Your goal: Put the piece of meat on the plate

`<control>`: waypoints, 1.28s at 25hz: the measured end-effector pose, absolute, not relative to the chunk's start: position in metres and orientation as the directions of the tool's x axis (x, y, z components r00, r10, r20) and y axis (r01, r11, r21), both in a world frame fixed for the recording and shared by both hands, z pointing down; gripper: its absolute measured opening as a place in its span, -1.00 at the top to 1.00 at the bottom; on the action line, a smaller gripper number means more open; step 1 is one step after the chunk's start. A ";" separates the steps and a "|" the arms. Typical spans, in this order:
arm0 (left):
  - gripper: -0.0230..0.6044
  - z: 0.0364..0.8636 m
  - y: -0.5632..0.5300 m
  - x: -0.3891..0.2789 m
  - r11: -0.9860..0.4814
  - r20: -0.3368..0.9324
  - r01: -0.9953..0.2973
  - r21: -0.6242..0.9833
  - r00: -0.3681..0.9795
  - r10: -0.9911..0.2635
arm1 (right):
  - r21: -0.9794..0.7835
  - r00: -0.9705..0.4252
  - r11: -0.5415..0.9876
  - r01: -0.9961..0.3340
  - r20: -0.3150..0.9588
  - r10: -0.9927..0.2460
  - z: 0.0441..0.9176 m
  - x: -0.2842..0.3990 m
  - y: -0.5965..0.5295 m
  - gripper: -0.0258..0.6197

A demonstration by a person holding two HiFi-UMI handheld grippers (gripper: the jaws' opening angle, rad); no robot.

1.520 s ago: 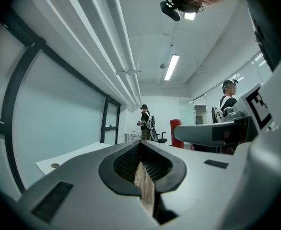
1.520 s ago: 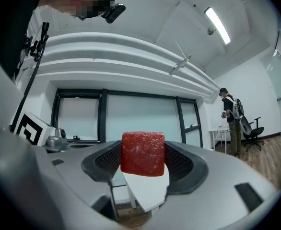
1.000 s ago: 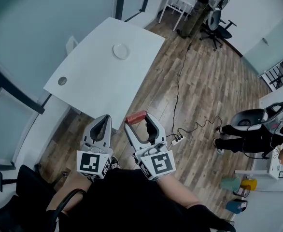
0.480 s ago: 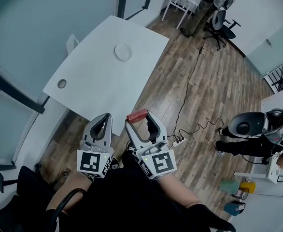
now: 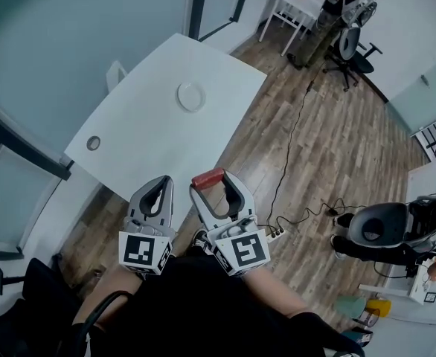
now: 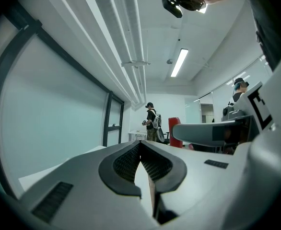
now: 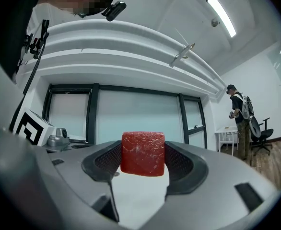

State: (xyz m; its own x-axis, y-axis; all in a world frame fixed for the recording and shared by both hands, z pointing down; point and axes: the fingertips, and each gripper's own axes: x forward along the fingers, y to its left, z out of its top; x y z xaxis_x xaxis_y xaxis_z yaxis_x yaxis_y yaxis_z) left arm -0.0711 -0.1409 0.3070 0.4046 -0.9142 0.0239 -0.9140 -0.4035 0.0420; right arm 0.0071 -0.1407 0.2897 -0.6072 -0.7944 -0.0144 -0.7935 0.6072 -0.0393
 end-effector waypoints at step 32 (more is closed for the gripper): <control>0.92 0.330 -0.277 -0.082 -0.424 0.105 -0.905 0.049 0.426 -0.898 | -0.087 -0.577 0.571 -0.816 0.078 -0.813 0.318 -0.003 -0.279 0.06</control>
State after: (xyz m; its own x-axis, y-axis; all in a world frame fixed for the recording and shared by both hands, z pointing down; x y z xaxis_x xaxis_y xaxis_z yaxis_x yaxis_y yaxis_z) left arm -0.0820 -0.2774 0.3303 0.4264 -0.8985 0.1046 -0.9045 -0.4236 0.0487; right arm -0.0029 -0.2789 0.3182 -0.5773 -0.8127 0.0783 -0.8161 0.5714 -0.0866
